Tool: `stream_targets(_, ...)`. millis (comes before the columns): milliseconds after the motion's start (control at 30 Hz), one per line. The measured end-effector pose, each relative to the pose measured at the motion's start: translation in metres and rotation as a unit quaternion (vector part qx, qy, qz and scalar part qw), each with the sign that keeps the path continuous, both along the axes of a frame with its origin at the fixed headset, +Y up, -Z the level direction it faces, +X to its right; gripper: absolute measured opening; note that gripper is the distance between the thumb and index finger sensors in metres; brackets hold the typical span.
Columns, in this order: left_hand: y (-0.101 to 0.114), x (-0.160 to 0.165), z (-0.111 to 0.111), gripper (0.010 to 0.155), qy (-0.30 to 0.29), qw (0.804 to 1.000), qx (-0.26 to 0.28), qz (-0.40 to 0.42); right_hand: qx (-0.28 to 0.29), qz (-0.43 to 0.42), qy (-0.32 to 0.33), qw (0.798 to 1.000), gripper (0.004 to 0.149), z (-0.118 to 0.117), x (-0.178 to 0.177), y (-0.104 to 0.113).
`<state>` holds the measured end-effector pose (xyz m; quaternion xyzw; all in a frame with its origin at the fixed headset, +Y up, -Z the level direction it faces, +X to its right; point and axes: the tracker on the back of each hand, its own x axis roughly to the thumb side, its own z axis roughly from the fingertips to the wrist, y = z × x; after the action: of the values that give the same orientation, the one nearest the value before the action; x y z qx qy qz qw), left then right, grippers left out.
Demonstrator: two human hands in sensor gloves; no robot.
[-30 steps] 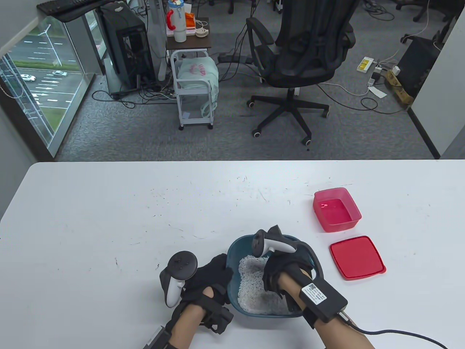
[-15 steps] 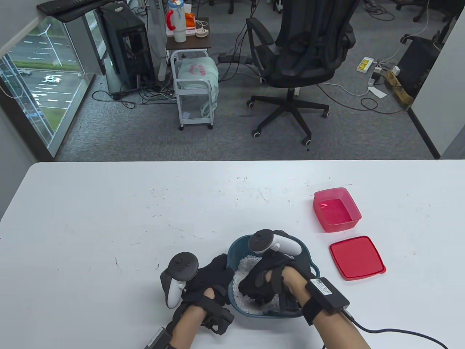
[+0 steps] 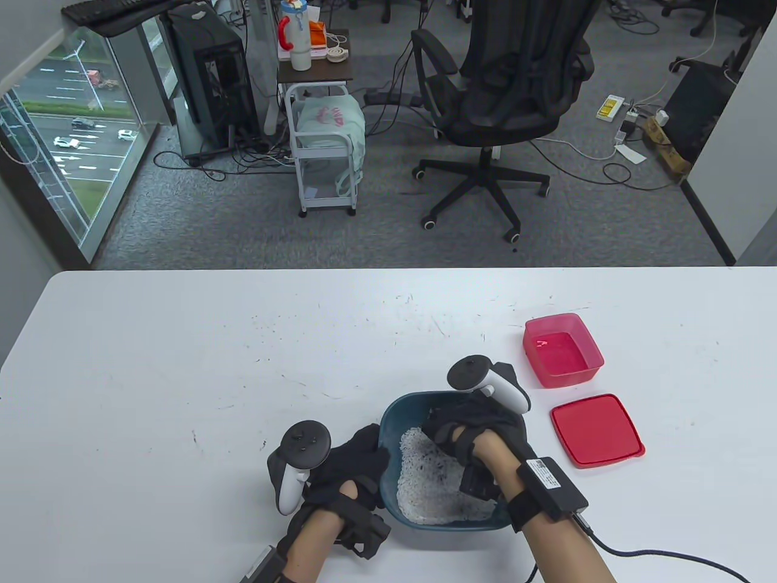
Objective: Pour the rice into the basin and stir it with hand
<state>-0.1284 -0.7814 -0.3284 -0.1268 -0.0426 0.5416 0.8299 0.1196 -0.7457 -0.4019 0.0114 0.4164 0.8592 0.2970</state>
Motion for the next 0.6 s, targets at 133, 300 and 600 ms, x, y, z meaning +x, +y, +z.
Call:
stream_targets(133, 0.000, 0.000, 0.000, 0.063, 0.000, 1.000, 0.000, 0.000, -0.005, -0.044, -0.001, 0.999, 0.069, 0.004, 0.009, 0.002)
stream_targets(300, 0.002, -0.002, -0.002, 0.065, -0.022, 1.000, 0.008, -0.014, 0.134, -0.078, 0.073, 0.985, 0.067, 0.024, 0.011, 0.026)
stream_targets(600, 0.042, -0.030, 0.004, 0.074, 0.027, 0.944, 0.218, -0.244, 0.459, -0.026, 0.170, 0.872, 0.065, 0.077, 0.027, 0.082)
